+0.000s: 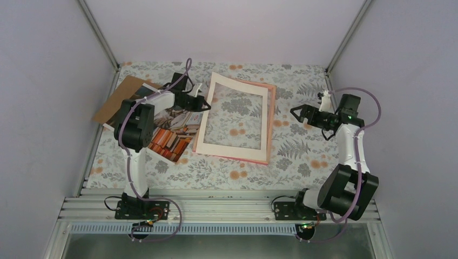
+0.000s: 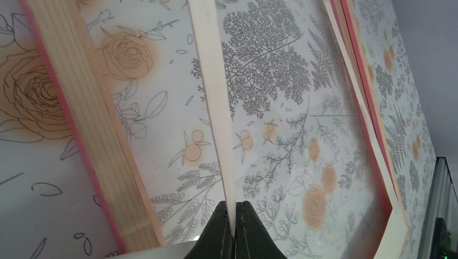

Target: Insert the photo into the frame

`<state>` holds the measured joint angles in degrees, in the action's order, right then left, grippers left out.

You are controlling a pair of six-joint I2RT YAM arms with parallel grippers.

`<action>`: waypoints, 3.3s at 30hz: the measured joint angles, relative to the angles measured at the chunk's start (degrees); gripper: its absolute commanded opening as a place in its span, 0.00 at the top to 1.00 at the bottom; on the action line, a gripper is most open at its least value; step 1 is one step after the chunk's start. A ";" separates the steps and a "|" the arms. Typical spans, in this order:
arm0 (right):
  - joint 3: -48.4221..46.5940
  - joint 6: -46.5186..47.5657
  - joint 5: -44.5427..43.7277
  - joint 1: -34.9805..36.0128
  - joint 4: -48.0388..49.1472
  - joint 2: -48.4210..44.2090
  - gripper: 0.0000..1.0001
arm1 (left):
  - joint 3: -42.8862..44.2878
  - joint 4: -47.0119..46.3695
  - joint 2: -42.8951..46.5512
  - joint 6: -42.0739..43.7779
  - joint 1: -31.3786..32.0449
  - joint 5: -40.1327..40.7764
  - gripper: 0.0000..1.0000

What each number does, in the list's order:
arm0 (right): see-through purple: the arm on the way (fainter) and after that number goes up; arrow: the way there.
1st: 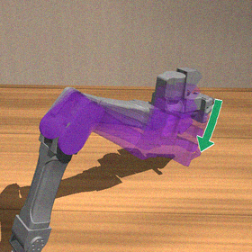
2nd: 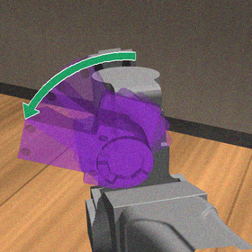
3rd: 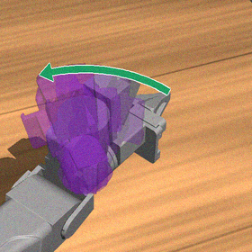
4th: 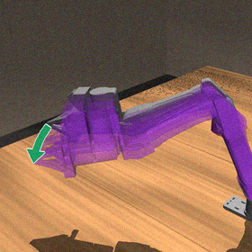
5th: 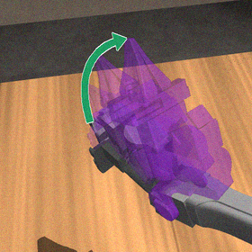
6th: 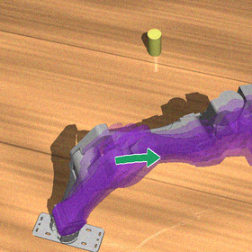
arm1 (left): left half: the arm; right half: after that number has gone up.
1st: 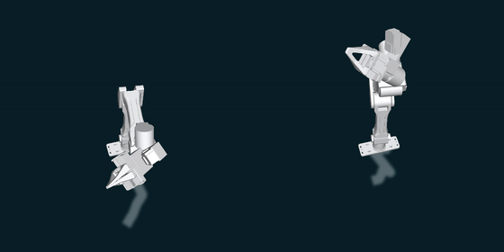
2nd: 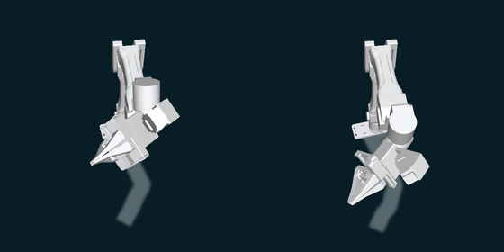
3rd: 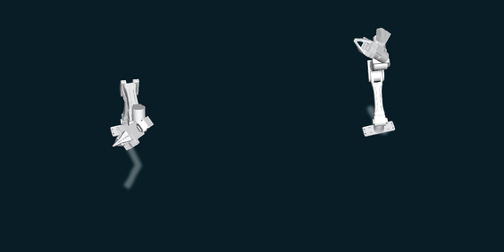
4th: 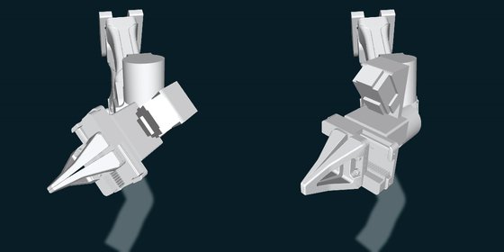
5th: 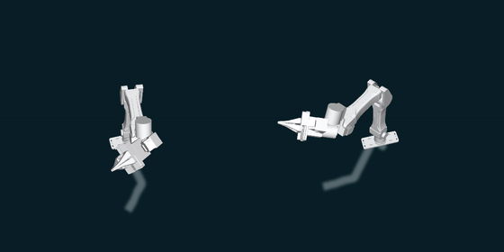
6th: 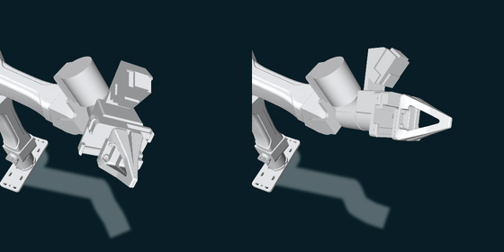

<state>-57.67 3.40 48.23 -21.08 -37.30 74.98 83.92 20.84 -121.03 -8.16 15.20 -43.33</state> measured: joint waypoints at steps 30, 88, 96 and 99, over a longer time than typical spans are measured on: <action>2.08 -0.52 1.01 0.00 1.68 0.50 0.00 | 10.05 5.88 -5.31 9.16 3.58 6.97 0.71; 8.85 -3.08 -0.55 7.56 10.43 -4.87 0.00 | -40.46 -3.41 31.76 34.16 18.73 61.24 0.37; 8.63 -3.08 -1.40 7.56 10.27 -4.85 0.00 | -40.19 -5.09 29.49 33.83 18.67 65.46 0.77; 8.41 -3.04 -1.62 7.56 10.27 -4.85 0.00 | -38.58 -3.78 29.59 33.22 18.25 65.20 0.91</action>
<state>-49.25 0.36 46.61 -13.52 -27.03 70.13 45.34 17.06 -91.44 25.06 33.45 21.87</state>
